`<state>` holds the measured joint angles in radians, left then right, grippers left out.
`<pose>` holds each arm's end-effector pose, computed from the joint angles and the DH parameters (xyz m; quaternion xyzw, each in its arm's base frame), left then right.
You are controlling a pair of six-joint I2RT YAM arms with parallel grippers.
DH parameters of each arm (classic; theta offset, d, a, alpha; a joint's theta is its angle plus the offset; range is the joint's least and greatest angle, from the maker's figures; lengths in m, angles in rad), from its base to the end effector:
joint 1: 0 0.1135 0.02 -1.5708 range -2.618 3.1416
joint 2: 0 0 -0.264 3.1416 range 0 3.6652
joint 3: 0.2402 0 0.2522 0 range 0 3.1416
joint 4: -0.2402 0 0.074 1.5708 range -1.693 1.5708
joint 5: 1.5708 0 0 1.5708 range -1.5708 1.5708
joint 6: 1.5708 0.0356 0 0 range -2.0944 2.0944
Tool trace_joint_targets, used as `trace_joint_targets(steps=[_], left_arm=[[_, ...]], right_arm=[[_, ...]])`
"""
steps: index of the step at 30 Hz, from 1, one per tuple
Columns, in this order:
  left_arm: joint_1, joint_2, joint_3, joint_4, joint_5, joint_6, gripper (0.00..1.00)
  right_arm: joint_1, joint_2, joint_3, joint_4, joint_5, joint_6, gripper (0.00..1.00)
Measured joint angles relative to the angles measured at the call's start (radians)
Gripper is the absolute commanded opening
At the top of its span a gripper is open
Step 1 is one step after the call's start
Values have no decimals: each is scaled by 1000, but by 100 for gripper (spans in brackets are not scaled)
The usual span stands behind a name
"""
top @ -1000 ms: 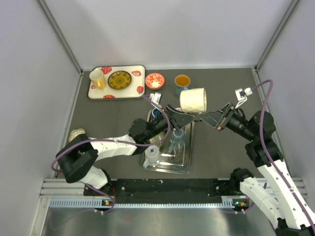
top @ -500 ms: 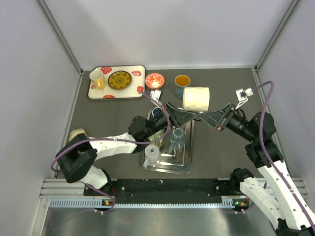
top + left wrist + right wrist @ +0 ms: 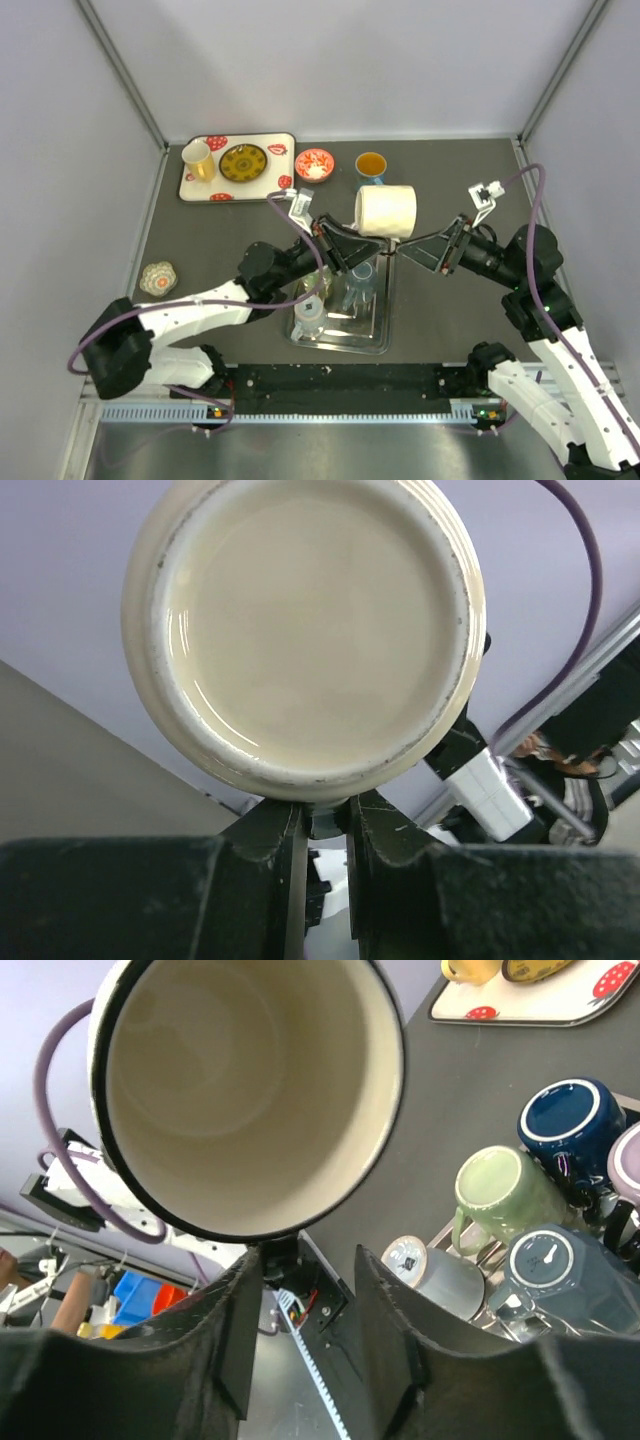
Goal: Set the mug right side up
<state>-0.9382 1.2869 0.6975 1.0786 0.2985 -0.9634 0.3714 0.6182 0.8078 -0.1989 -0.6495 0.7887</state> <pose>0.1561 -0.2307 0.3314 0.1211 0.5107 -0.7345 0.4303 0.1194 0.0696 0.3706 -0.0802 0.7052 0.5552 0.4337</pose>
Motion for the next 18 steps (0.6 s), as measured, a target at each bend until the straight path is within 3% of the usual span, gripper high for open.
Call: trace_joint_targets(steps=[7,12,18], left_arm=[[-71,-257,-18,-349,-97,271,0],[-297,-418,6,-748,-261,521,0],[-492,-505,-57,-1112,-475,576,0]], right_arm=[[1,6,42,-84,0,-47,52],[1,-2,116,-257,128,-143,52],[1,-27,163,-430,375,-230,52]])
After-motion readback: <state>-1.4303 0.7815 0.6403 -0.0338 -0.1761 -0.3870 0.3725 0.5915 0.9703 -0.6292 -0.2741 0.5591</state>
